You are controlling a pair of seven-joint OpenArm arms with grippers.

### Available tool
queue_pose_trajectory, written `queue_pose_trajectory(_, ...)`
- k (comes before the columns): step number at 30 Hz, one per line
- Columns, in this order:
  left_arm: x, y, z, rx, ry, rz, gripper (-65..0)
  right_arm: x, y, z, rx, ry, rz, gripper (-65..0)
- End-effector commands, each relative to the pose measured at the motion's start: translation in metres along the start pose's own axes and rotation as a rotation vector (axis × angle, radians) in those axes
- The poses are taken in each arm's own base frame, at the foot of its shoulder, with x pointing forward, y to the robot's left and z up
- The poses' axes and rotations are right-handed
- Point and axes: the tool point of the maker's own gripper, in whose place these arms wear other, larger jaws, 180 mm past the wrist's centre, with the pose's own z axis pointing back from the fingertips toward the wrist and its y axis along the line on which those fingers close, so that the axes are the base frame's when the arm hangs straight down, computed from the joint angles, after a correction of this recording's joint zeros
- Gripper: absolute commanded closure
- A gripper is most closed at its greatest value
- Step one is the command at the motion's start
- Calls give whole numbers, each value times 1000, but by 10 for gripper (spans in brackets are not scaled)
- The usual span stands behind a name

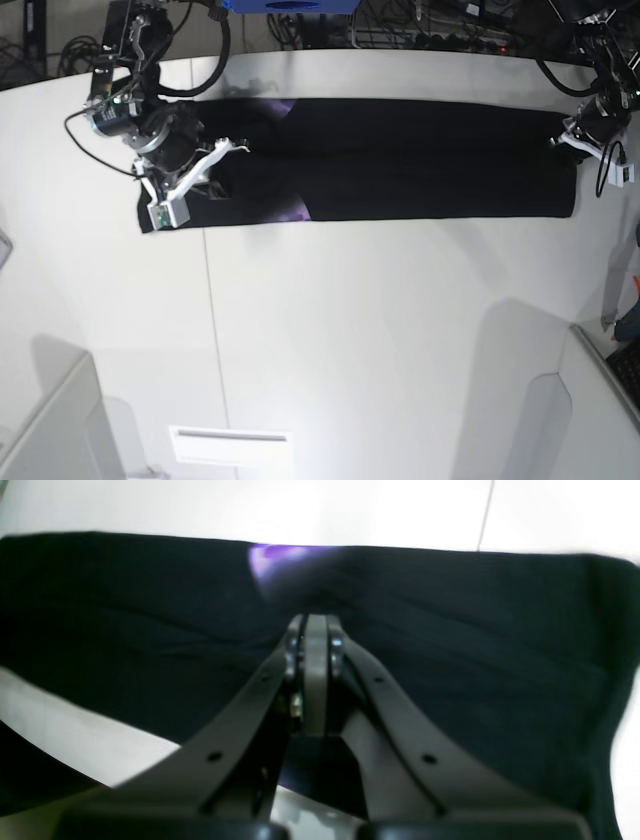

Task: Fold the T-shirt properly
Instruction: 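Fold the strip end near the left gripper toward the right gripper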

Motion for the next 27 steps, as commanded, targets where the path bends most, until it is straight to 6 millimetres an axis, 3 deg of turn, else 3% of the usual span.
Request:
queue_pose_trajectory(1, 23, -6, 8, -13, -63, -41, 0, 11, 3, 3, 8, -43, 9, 0)
queue_pose_trajectory(7, 21, -47, 27, -54, -115, -116, 0, 11, 3, 3, 8, -43, 9, 0)
queue_pose_trajectory(11, 30, -89, 42, -109, -176, -190, 0, 11, 3, 3, 8, -43, 9, 0)
queue_pose_trajectory(21, -8, -205, 10, -350, -47, -212, 0, 12, 0, 4, 2, -45, 6, 0)
queue_pose_trajectory(27, -26, -255, 1, -446, 17, -220, 0, 12, 0, 4, 1, -46, 5, 0)
